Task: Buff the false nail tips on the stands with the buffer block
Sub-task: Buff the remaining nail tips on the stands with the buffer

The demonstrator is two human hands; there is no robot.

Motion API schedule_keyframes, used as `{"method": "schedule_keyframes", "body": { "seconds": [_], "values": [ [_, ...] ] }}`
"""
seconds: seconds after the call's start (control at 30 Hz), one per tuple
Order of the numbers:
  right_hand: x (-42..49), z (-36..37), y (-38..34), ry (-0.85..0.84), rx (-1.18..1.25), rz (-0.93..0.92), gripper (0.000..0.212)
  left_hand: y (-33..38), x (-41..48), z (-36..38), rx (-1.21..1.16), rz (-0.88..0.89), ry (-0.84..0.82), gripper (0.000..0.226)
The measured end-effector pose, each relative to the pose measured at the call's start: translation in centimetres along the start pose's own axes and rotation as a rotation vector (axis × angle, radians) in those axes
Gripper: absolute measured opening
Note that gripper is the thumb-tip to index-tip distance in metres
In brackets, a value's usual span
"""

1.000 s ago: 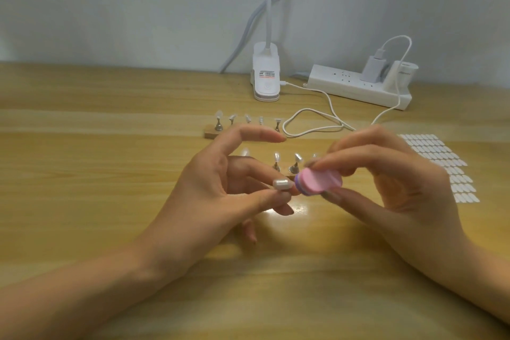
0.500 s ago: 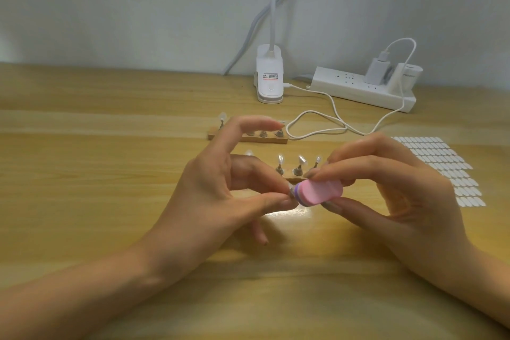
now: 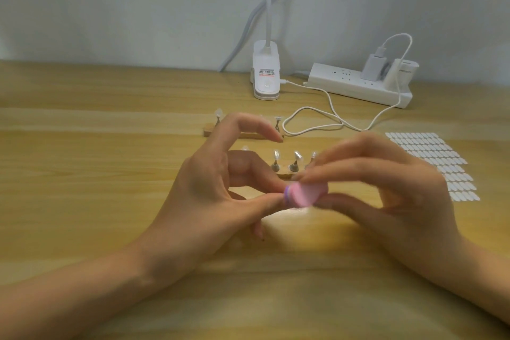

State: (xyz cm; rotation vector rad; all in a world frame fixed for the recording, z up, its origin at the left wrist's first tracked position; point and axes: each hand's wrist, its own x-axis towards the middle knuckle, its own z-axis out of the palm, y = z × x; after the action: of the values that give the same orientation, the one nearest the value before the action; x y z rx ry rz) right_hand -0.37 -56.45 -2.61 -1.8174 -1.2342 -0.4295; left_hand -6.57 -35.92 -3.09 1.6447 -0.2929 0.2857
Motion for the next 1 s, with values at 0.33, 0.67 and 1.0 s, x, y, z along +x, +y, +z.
{"method": "schedule_keyframes", "body": {
  "seconds": [0.33, 0.67, 1.0],
  "values": [
    [0.0, 0.1, -0.3, -0.001, -0.018, -0.01, 0.023, 0.1, 0.0, 0.0, -0.075, -0.039, -0.012, 0.044],
    [0.0, -0.5, 0.6, 0.03, 0.023, 0.038, 0.021, 0.3, -0.4, 0.3, -0.103, -0.021, -0.071, 0.039],
    [-0.1, 0.1, -0.6, -0.01, 0.022, 0.003, 0.02, 0.2, -0.2, 0.2, -0.05, 0.01, -0.026, 0.043]
  ]
}}
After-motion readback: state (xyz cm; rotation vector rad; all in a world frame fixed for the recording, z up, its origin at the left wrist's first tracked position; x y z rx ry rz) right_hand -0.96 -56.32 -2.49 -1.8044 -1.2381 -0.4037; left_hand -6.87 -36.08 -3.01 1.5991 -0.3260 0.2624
